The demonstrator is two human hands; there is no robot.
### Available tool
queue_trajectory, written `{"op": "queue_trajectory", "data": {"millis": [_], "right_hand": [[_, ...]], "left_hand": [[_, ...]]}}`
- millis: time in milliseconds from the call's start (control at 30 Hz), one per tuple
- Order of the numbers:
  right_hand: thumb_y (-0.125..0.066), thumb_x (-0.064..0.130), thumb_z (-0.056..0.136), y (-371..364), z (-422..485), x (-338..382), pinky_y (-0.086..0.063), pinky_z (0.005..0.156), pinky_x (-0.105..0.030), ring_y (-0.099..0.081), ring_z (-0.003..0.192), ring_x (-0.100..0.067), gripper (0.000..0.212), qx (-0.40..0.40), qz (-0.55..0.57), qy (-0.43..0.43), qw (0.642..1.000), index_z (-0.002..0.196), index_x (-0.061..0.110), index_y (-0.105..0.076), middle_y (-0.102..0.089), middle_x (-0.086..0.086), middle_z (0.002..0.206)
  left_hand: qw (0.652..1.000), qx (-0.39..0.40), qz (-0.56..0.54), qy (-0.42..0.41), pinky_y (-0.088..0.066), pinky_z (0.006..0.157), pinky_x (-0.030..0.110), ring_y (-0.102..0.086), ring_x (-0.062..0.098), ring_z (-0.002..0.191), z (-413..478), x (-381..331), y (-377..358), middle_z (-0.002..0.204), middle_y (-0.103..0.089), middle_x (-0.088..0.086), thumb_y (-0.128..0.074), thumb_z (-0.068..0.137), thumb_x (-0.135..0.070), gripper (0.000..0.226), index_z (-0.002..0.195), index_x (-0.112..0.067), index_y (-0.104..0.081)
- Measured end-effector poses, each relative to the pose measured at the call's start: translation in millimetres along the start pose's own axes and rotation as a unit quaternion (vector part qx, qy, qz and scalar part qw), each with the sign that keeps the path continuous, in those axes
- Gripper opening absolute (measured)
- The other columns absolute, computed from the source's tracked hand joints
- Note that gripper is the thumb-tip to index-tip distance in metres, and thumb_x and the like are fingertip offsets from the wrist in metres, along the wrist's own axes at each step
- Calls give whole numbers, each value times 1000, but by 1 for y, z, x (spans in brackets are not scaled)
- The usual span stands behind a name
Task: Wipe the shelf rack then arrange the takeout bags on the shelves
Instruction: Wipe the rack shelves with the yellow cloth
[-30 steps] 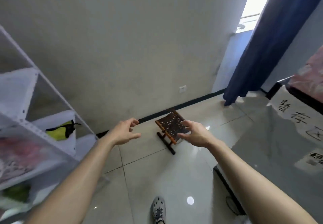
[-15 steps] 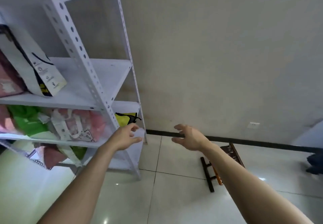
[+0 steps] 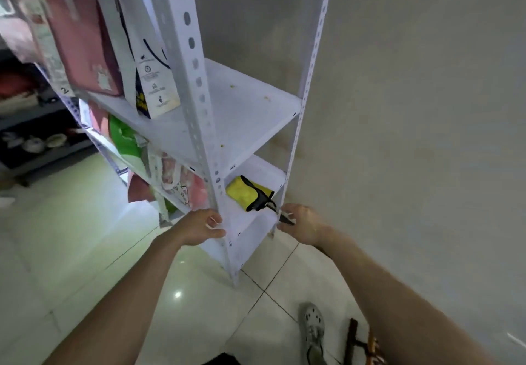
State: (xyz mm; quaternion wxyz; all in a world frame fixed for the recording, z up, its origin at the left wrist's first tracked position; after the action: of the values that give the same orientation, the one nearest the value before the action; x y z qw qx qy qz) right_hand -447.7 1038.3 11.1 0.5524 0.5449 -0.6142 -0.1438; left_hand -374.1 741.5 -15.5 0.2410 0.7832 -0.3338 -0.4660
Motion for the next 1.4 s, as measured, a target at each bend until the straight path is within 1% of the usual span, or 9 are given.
{"op": "queue_trajectory", "data": {"millis": [133,300,400,567,767,1000,1200,1300,1400], "right_hand": [[-69,42,102,-12,66,6,-47,105,-29,-60,131,-19,63,71,-25,82,994,157,17,-50,-57,-3,152],[-65,42,105,-40,111,12,-44,112,-34,-54,139,-20,63,177,-80,180,964,159,16,-46,-50,-2,159],[-63,38,106,-56,125,17,-42,114,-35,-51,142,-23,60,209,-98,221,948,158,12,-46,-49,-5,160],[-61,37,107,-82,125,12,-42,111,-32,-52,138,-24,55,230,-115,244,935,154,10,-48,-54,-10,152],[-56,39,109,-88,136,-8,-37,117,-34,-47,144,-24,53,198,-106,218,950,154,11,-49,-50,-8,157],[-55,35,110,-95,183,-3,-41,115,-39,-44,145,-29,53,206,-164,257,930,153,5,-48,-44,-12,159],[-52,36,109,-114,241,29,-42,111,-40,-43,141,-33,55,167,-248,341,891,153,5,-43,-44,-14,156],[-50,35,106,-121,270,39,-33,121,-44,-43,142,-33,57,97,-289,396,866,154,5,-41,-46,-15,155],[-50,39,107,-130,297,36,-19,129,-47,-32,153,-36,66,63,-271,401,873,161,5,-34,-37,-17,165]], "left_hand": [[993,-62,-15,95,-56,101,38,-71,23,114,2,27,-9,120,-73,-1,-88,90,-48,45,120,-19,-71],[963,-146,-123,189,-59,82,31,-72,21,105,-17,39,-32,125,-68,1,-90,89,-44,59,136,-23,-61],[940,-218,-154,211,-56,88,33,-69,22,110,-26,35,-50,128,-67,4,-91,88,-40,67,143,-20,-57],[927,-217,-184,244,-53,103,37,-65,25,128,-30,33,-93,140,-64,7,-91,88,-42,81,153,-21,-49],[905,-252,-232,253,-55,98,36,-68,23,118,-30,36,-133,136,-67,6,-91,88,-40,78,151,-20,-50],[871,-255,-289,306,-56,104,39,-68,23,119,-30,34,-200,137,-68,7,-92,87,-40,78,151,-20,-52],[800,-389,-305,339,-52,113,44,-60,23,138,-4,24,-198,150,-63,9,-82,97,-41,77,159,-19,-43],[768,-469,-296,321,-50,114,40,-55,18,144,16,27,-186,159,-56,3,-77,100,-47,80,164,-21,-37],[732,-535,-297,299,-50,111,38,-55,10,141,32,31,-178,154,-55,-12,-68,100,-64,75,159,-28,-40]]}}
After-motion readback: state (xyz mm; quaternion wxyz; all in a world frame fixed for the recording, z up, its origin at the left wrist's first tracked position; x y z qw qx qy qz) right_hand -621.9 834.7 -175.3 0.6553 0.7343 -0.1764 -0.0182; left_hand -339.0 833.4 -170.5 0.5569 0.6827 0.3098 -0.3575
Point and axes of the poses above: each hand's wrist, its own z-axis towards the middle knuckle, its own y-axis out of the back of the hand, x = y × z, the point moved 8 cm from there along z, towards the middle knuckle
